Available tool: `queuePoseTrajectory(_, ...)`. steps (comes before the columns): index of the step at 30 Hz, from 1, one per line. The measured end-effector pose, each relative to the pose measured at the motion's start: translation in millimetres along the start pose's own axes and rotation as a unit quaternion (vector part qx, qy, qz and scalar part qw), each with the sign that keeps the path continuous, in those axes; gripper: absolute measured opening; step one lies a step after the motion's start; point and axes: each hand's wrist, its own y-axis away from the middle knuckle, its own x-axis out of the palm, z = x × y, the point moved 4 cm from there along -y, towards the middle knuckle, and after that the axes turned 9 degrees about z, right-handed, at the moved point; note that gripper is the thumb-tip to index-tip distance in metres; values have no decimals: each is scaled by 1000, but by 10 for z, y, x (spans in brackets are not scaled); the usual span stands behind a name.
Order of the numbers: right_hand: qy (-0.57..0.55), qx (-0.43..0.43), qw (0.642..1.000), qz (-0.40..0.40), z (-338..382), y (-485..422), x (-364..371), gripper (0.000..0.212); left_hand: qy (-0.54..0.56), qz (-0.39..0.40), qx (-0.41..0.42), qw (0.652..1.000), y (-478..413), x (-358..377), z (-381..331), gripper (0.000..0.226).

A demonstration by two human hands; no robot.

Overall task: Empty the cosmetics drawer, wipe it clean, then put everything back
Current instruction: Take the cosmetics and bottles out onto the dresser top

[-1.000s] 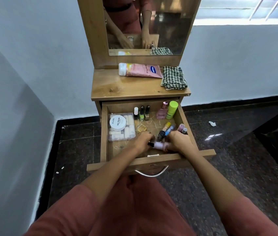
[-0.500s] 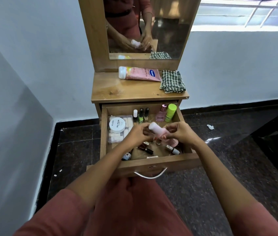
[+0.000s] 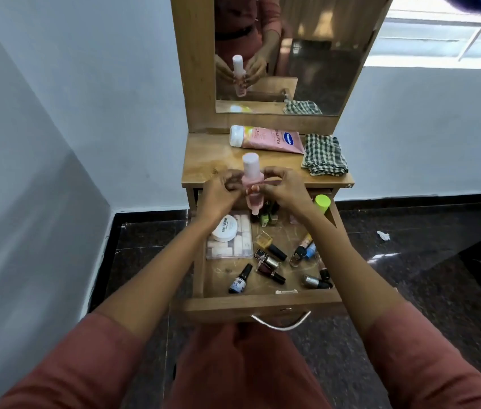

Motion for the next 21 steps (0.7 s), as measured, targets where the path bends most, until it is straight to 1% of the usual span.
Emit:
queuePoseTrajectory(3, -3, -26, 1000, -13, 148, -310, 77, 45, -20, -40, 22, 999, -228, -235, -57, 32)
queuePoseTrajectory(6, 10, -56, 998, -38, 303, -638, 102, 44, -62, -71, 50, 994, -461, -430, -160, 32)
queuePoseTrajectory(10, 41, -89, 994, -53, 497, -1050, 99, 40, -92, -103, 54, 989, -766, -646, -246, 38)
queuePoseTrajectory(13, 92, -111, 987, -72, 588, -1318, 96, 34, -81, -107, 62, 989, -997, -760, -234, 37)
queuePoseTrajectory(16, 112, -111, 985, -64, 586, -1521, 120, 18, -74, -106, 57, 990, -1178, -805, -169, 35)
queuePoseTrajectory(18, 128, -109, 984, -64, 536, -1642, 138, 14, -84, -107, 46, 990, -1282, -817, -106, 35)
queuePoseTrajectory(19, 140, -102, 982, -69, 498, -1692, 149, 12, -89, -108, 43, 989, -1322, -821, -74, 34)
queuePoseTrajectory(21, 170, -90, 977, -89, 437, -1758, 156, 21, -98, -107, 43, 989, -1380, -822, -39, 33)
